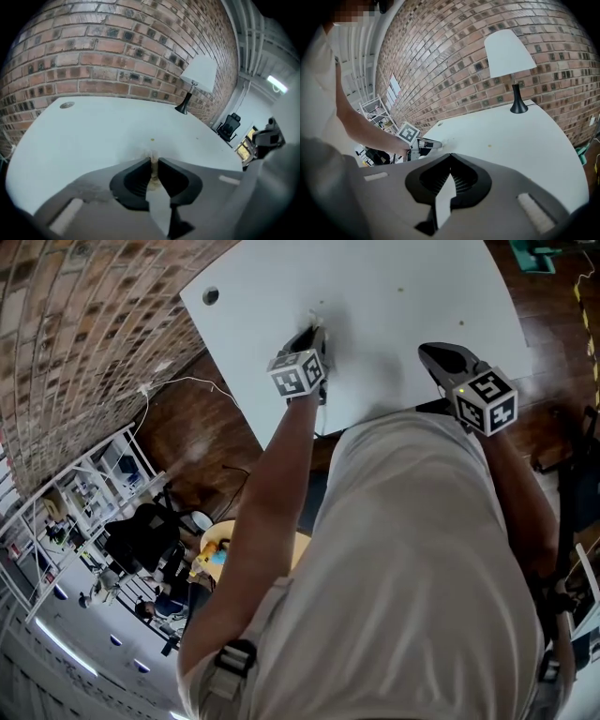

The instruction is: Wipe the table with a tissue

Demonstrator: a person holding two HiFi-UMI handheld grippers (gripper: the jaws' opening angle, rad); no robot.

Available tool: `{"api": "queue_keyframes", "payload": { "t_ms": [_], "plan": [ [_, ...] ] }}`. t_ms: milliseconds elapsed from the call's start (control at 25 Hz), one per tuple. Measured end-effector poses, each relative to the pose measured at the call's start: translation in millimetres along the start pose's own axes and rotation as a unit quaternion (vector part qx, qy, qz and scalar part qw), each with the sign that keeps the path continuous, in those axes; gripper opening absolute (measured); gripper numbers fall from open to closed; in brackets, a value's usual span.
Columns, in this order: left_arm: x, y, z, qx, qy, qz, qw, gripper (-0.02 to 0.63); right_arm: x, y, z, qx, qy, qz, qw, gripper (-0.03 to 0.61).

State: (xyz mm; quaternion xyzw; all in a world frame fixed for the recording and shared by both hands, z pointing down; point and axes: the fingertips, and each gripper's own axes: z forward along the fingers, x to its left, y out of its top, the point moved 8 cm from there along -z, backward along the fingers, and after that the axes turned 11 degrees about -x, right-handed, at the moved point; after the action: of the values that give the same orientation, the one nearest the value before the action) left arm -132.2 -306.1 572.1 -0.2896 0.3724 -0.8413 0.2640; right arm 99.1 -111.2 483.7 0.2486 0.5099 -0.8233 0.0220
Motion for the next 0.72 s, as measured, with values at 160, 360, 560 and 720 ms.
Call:
{"api": "queue_keyframes", "payload": {
  "t_ms": [160,360,560,720],
  "plan": [
    [-17,-10,-8,-0.034,-0.056,-0.058,0.9962,0.057,4,1,3,-0.007,-0.003,-0.002,1.0,0.008],
    [-26,-15,-23,-0.046,-0.073,-0.083,0.9928,0.059,8,0,7,-0.013,-0.003,0.002,1.0,0.008],
    [-19,-18,-31,-0.044,-0.056,-0.073,0.9948,0.06,10,0,8,-0.014,0.002,0.002,1.0,0.008],
    [0,-9,-25,-0.046,-0.024,-0.068,0.9963,0.06,7,0,2,-0.016,0.0,0.003,1.0,0.008]
  ]
}}
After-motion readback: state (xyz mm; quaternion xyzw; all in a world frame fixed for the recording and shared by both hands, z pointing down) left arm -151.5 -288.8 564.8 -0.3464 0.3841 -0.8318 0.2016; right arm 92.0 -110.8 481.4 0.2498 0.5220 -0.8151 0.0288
